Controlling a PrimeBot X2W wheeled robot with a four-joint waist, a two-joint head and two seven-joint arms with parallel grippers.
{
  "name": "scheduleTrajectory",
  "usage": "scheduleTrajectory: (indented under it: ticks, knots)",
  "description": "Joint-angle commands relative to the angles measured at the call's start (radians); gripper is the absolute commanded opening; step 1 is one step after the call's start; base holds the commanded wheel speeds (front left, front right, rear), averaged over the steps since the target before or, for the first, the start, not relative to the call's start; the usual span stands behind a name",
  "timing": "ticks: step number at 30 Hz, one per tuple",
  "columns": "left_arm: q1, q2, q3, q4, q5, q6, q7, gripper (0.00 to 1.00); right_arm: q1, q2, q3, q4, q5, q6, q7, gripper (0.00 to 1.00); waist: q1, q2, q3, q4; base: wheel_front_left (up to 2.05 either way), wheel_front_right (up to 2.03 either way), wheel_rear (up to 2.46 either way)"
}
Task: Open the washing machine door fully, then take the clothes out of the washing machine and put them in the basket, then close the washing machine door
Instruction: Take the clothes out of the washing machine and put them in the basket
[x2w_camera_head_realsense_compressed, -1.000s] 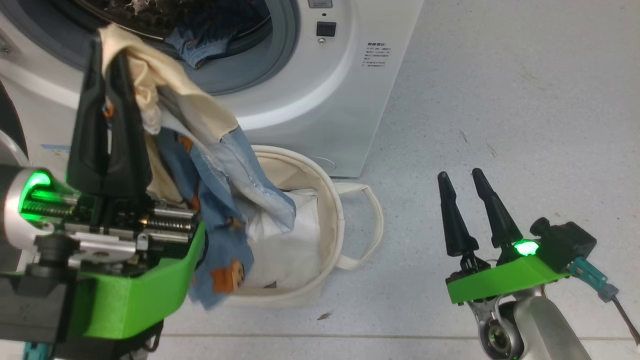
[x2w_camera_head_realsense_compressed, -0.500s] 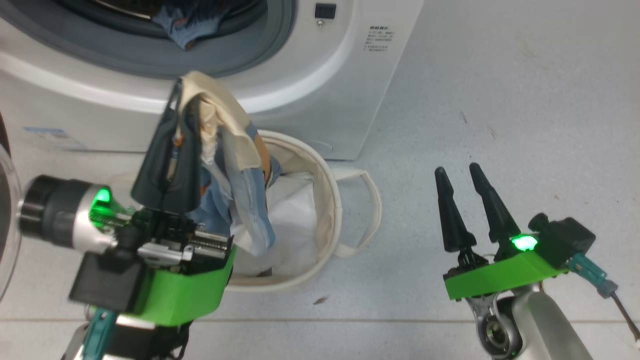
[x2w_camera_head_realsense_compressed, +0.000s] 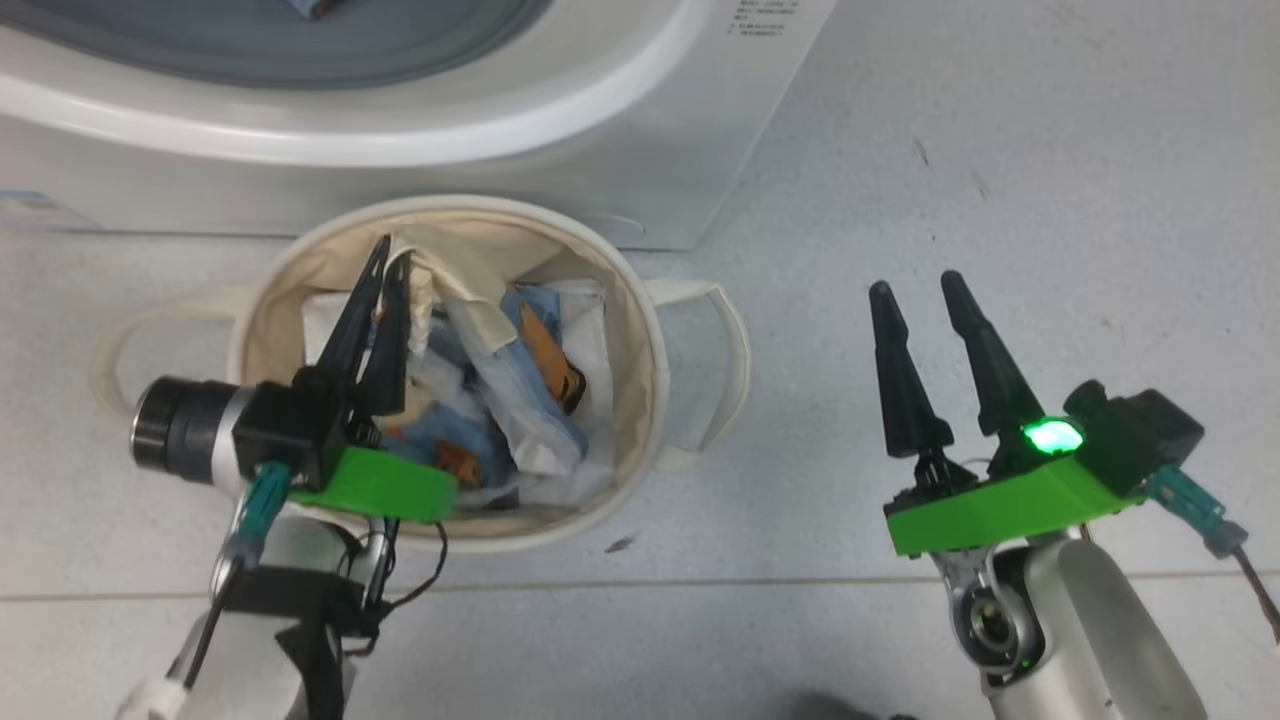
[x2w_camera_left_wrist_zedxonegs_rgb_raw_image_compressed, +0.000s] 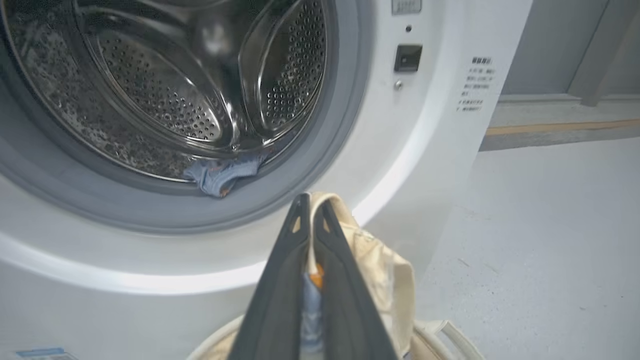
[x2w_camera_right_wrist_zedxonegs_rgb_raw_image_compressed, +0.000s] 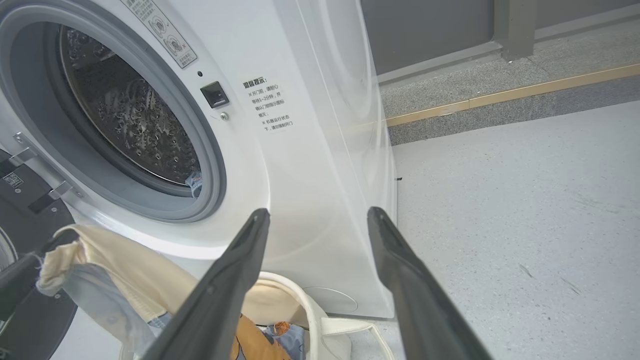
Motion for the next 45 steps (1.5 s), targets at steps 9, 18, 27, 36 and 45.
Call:
scheduleTrajectory:
  ticks: [9,18,27,36,45]
  knots:
    - [-0.132,-0.009,0.047,0.289,0.037,-0.015,-0.005,0.0,-0.039,0.002,0.011,-0.048,-0.007,0.001,-0.005,1.0,0.0,0.0,0.082,-0.029,0.0,0.0,0.0]
    - [-0.184,-0.019,0.041,0.447,0.054,-0.006,-0.005,0.0,-0.049,0.002,0.006,-0.054,-0.01,0.001,-0.005,1.0,0.0,0.0,0.107,-0.032,0.0,0.0,0.0]
    - [-0.18,-0.045,0.03,0.497,0.039,-0.024,-0.005,1.0,-0.049,0.002,0.011,-0.048,-0.023,0.001,-0.005,1.0,0.0,0.0,0.092,-0.011,0.0,0.0,0.0]
    - [-0.116,-0.06,0.034,0.358,0.033,-0.025,-0.005,1.0,-0.036,0.002,-0.005,-0.03,-0.051,0.001,-0.005,1.0,0.0,0.0,0.035,0.04,0.0,0.0,0.0]
    - [0.025,-0.076,0.024,0.13,0.035,-0.026,-0.005,1.0,-0.013,0.002,-0.005,-0.014,-0.072,0.001,-0.005,1.0,0.0,0.0,-0.074,0.114,0.0,0.0,0.0]
